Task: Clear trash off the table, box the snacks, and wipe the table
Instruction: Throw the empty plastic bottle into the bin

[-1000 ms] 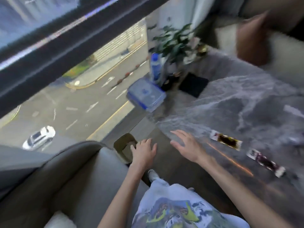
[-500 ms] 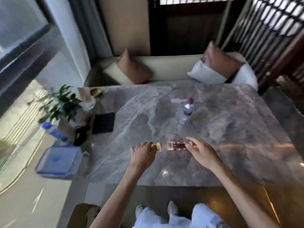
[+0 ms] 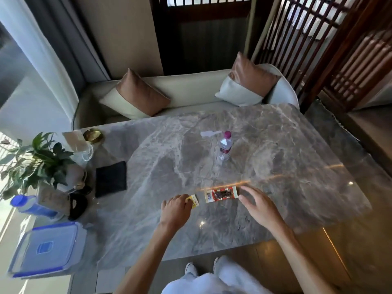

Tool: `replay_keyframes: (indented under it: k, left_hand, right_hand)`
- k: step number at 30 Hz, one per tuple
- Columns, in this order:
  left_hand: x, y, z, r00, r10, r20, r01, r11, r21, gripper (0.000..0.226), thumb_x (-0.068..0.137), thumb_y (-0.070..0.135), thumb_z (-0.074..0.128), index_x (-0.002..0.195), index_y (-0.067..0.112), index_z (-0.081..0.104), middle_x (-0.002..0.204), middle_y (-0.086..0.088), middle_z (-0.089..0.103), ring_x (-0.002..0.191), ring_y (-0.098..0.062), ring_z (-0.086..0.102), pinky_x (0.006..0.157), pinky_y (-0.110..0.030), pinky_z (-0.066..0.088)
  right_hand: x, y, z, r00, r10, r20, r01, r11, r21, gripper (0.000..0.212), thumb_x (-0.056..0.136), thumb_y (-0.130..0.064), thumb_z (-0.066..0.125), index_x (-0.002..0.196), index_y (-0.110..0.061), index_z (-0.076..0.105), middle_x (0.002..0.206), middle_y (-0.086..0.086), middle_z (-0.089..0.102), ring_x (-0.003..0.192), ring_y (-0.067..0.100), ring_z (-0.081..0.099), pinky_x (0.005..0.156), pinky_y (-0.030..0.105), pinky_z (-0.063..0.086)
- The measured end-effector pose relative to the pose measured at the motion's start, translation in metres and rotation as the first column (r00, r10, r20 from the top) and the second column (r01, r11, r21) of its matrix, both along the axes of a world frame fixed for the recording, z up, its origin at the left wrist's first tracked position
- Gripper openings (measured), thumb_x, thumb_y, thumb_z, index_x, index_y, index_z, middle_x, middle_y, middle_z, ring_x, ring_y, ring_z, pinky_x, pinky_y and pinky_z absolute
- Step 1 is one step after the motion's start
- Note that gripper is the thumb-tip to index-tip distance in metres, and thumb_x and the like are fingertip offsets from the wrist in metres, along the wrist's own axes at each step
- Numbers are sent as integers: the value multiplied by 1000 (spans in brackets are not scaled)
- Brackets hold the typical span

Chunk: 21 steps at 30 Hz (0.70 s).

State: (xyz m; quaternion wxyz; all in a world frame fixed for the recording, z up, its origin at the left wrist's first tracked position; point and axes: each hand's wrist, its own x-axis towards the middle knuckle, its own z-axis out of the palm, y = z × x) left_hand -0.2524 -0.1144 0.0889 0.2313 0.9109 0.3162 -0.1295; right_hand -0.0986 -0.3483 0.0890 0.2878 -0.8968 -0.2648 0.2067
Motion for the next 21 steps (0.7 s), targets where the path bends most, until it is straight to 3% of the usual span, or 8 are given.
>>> replay_keyframes:
  k: [4,9,15,21]
  left_hand:
    - [4,14,-5,999,-7,-40,5,999,-42,36,97,38,41,122,22,60,128,-6,65,118,-30,60,99,-37,40]
    - [41,27,-2,999,-7,-32,4,998,-66,40,98,42,40,132,26,54,136,-2,61,127,-25,56,105,-38,41]
    - [144,36,17,998,-24,57,27,999,-48,44,98,41,43,138,24,49,136,-7,61,125,-29,57,103,-42,46]
    - [275,37,20,996,-65,67,71,994,-82,63,95,39,54,150,21,30,152,-11,42,133,-33,48,108,-46,42]
  right_hand:
    - [2,9,-8,998,-11,-59,9,1000,-27,47,97,-48,48,139,-27,50,147,-6,49,137,13,43,105,25,34]
    - [41,21,-14,990,-43,-136,41,999,-16,46,95,-47,52,137,-28,52,144,-6,52,133,12,48,109,35,40]
    - [122,50,-31,963,-118,-243,141,987,82,43,93,-27,64,133,-13,58,133,8,63,122,19,59,107,34,44]
    - [197,100,-64,929,-157,-336,198,976,90,63,89,-16,67,146,-10,41,148,12,47,135,24,47,112,34,37]
